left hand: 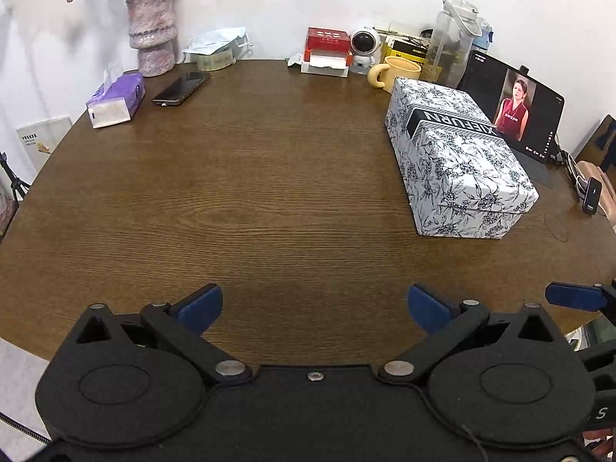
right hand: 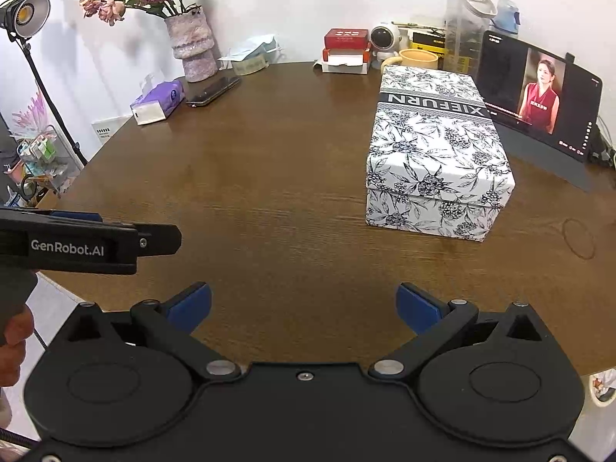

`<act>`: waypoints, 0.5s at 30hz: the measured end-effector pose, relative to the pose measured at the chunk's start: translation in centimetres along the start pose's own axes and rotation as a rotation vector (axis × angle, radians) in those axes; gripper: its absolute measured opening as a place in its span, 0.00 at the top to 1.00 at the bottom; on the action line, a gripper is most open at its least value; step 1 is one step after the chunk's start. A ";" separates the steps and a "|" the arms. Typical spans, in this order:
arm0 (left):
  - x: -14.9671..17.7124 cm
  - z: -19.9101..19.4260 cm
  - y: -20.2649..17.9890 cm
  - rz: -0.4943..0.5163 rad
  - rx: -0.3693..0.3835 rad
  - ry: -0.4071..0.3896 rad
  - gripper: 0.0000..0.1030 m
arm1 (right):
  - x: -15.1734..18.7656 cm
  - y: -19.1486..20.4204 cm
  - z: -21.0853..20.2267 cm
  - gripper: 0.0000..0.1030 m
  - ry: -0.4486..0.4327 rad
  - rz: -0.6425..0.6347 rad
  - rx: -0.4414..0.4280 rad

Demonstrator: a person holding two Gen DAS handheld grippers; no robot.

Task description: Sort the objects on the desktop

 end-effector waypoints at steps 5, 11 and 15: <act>0.1 0.0 -0.2 0.004 -0.010 0.005 0.00 | 0.1 0.0 0.0 0.00 0.002 -0.001 -0.006; 0.2 -0.1 -0.3 0.008 -0.014 -0.008 0.00 | 0.1 -0.1 0.0 0.00 0.004 0.000 -0.002; 0.3 -0.2 -0.5 0.032 -0.031 -0.020 0.00 | 0.1 -0.1 0.0 0.00 0.004 -0.001 0.000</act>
Point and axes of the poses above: each gripper's, at about its wrist camera, not at the fingertips, and z roughly the way its jaws point, y to its left, x to its underside, the point moved 4 cm from there along z, roughly the way its jaws point, and after that the axes turned 5 degrees about -x, right-handed, at the moved point
